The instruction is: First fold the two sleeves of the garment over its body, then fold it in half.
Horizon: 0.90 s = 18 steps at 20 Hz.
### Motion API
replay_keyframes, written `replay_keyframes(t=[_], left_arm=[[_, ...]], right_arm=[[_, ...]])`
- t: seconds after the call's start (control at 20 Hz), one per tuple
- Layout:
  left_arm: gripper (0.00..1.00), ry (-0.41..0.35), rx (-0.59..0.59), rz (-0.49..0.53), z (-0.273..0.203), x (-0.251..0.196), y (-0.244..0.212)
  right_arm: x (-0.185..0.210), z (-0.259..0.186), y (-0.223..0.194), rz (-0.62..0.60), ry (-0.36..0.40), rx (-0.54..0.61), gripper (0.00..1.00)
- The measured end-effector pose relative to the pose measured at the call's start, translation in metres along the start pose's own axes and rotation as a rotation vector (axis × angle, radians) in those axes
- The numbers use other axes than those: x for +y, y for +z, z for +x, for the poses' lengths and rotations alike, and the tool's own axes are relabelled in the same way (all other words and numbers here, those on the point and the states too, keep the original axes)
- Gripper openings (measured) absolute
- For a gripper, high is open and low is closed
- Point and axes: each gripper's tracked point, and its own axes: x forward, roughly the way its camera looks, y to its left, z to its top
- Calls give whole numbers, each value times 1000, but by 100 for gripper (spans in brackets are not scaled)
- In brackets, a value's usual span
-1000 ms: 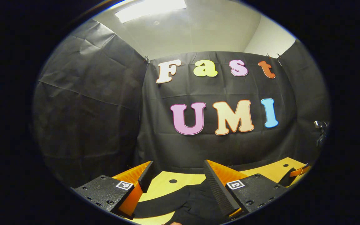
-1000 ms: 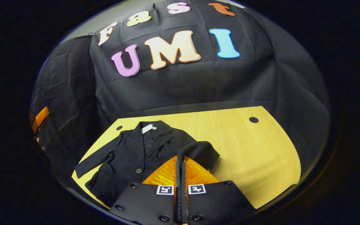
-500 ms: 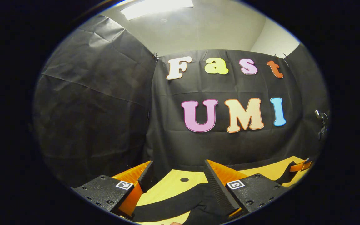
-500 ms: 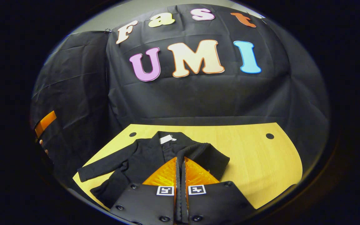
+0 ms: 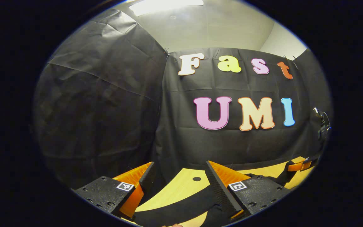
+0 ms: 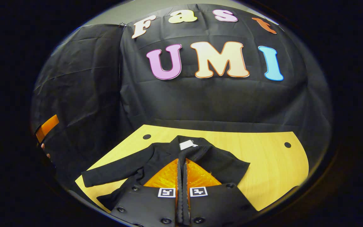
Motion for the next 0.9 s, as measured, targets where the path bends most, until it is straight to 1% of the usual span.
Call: replay_keyframes(t=[0.35, 0.5, 0.75, 0.9], left_arm=[[92, 13, 20, 4, 18, 40, -14], [92, 33, 34, 1, 21, 58, -20], [92, 71, 66, 2, 23, 84, -32], [92, 81, 82, -3, 23, 90, -37]], right_arm=[[54, 47, -5, -34, 34, 50, 2], [74, 66, -5, -40, 54, 71, 2], [100, 90, -7, -59, 77, 97, 2], [110, 100, -6, -55, 82, 104, 2]])
